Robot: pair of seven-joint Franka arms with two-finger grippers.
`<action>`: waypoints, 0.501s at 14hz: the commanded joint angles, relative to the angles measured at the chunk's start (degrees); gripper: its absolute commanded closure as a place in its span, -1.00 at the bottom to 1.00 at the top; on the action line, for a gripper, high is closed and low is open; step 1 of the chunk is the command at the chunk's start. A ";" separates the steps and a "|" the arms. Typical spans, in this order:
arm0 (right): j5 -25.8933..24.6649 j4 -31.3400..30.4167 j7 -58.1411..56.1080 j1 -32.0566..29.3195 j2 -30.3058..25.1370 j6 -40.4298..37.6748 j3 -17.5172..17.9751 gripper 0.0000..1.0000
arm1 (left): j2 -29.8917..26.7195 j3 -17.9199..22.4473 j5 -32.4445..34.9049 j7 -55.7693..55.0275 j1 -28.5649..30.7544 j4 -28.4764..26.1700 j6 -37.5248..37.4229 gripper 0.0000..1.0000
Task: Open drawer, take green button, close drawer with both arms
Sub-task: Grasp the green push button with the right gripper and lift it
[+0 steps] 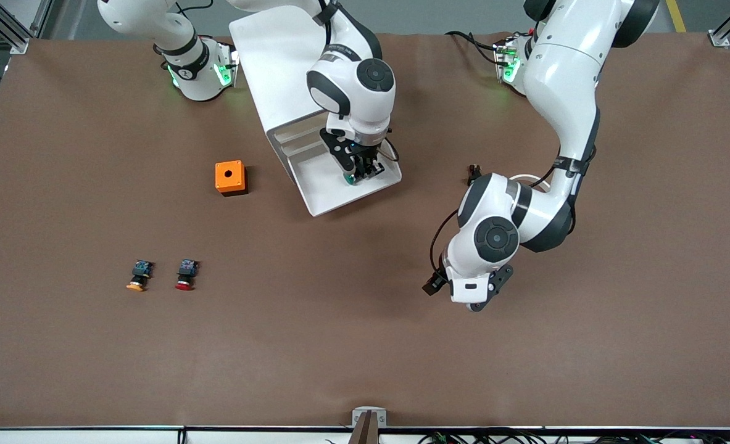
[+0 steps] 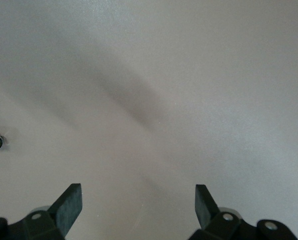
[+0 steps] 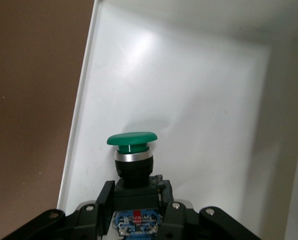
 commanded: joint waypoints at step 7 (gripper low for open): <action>4.36 10.31 -15.56 -6.89 -2.47 -16.15 0.00 0.99 | -0.72 -0.09 1.54 -0.94 -0.12 -0.83 0.64 -0.99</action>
